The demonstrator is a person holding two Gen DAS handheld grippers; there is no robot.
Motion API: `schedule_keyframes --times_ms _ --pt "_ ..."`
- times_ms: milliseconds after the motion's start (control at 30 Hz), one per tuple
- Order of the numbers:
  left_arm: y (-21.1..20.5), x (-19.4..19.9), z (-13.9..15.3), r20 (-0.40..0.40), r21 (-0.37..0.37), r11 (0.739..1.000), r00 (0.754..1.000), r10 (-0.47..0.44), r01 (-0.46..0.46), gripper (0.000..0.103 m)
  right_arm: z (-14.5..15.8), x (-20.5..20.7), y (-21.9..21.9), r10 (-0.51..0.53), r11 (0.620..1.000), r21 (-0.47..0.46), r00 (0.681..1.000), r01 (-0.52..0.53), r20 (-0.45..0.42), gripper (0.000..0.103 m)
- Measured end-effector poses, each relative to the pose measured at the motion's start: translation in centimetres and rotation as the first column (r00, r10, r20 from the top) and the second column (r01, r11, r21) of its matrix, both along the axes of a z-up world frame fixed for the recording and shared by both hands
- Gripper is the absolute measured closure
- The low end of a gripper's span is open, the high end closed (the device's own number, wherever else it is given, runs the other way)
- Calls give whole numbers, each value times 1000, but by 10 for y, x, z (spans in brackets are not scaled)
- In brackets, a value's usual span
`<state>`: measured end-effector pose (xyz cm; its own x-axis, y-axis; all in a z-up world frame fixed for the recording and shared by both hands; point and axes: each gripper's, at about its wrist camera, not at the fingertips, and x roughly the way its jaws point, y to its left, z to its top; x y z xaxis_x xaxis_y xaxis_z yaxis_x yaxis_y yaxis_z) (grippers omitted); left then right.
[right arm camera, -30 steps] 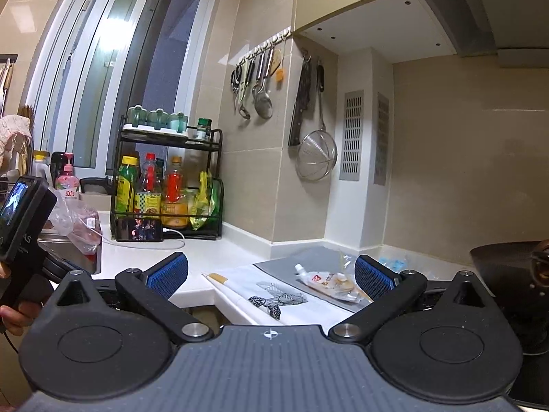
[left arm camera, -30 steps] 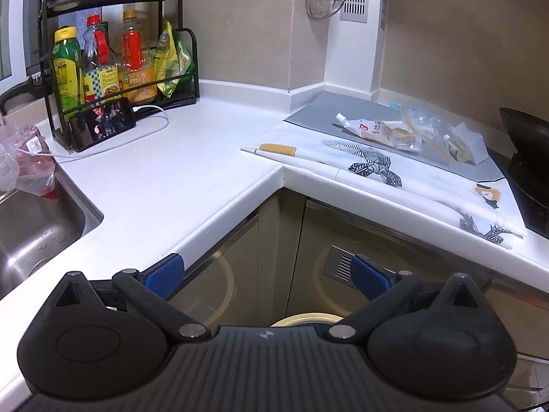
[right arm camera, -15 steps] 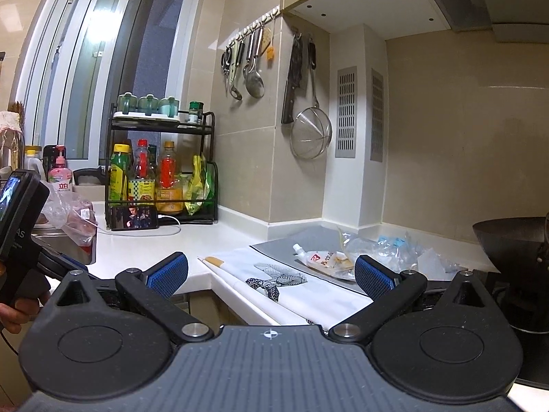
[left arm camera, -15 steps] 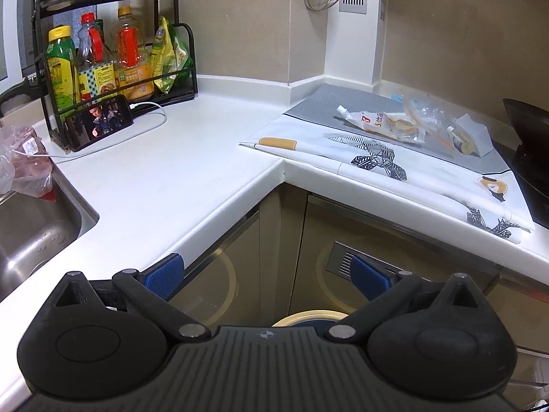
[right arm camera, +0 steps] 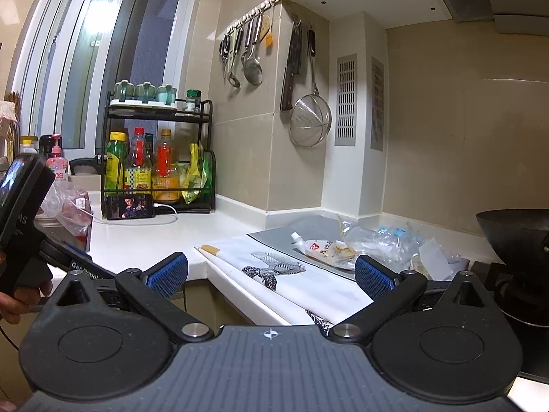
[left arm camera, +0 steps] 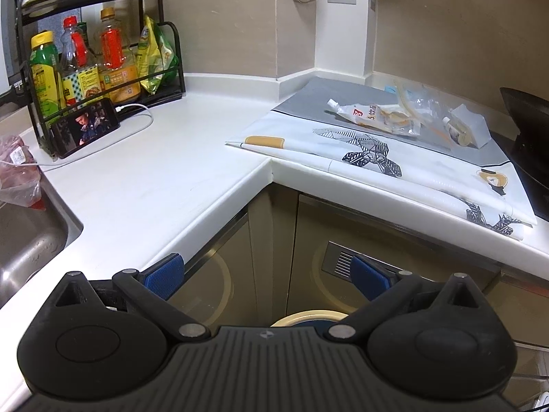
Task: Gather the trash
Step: 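Raise both empty tools back up toward the trash on the grey mat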
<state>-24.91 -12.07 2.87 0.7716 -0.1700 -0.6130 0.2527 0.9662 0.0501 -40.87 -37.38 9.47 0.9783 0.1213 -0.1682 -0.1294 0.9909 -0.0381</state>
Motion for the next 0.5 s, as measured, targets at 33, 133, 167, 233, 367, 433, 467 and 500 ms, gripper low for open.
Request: schedule_keyframes --times_ms 33,133,167,233,367,433,467,500 --pt "-2 2 0 1 0 1000 1000 1 -1 0 -1 2 0 -1 1000 -1 1000 1 -3 0" --pt "-8 8 2 -3 -6 1000 1000 3 -3 0 -4 8 -4 -7 1000 2 1000 7 -9 0" --pt "-10 11 3 -5 -10 1000 1000 2 -3 0 -4 10 -5 -13 1000 6 1000 13 -9 0" --pt "-16 17 6 -4 -18 1000 1000 5 -6 0 -5 17 -9 -28 999 17 1000 28 -9 0" --pt "-34 33 16 3 -41 999 1000 -6 6 0 -3 35 -18 -67 997 45 998 67 -9 0" --pt "-44 43 23 11 -59 998 1000 -7 8 0 -1 46 -22 -88 995 51 996 88 -8 0" --pt "-49 49 28 19 -74 997 1000 -9 10 0 0 52 -25 -101 994 52 995 101 -3 0" --pt "-54 55 32 26 -88 996 1000 -7 9 0 0 58 -27 -119 992 49 993 119 -3 0"
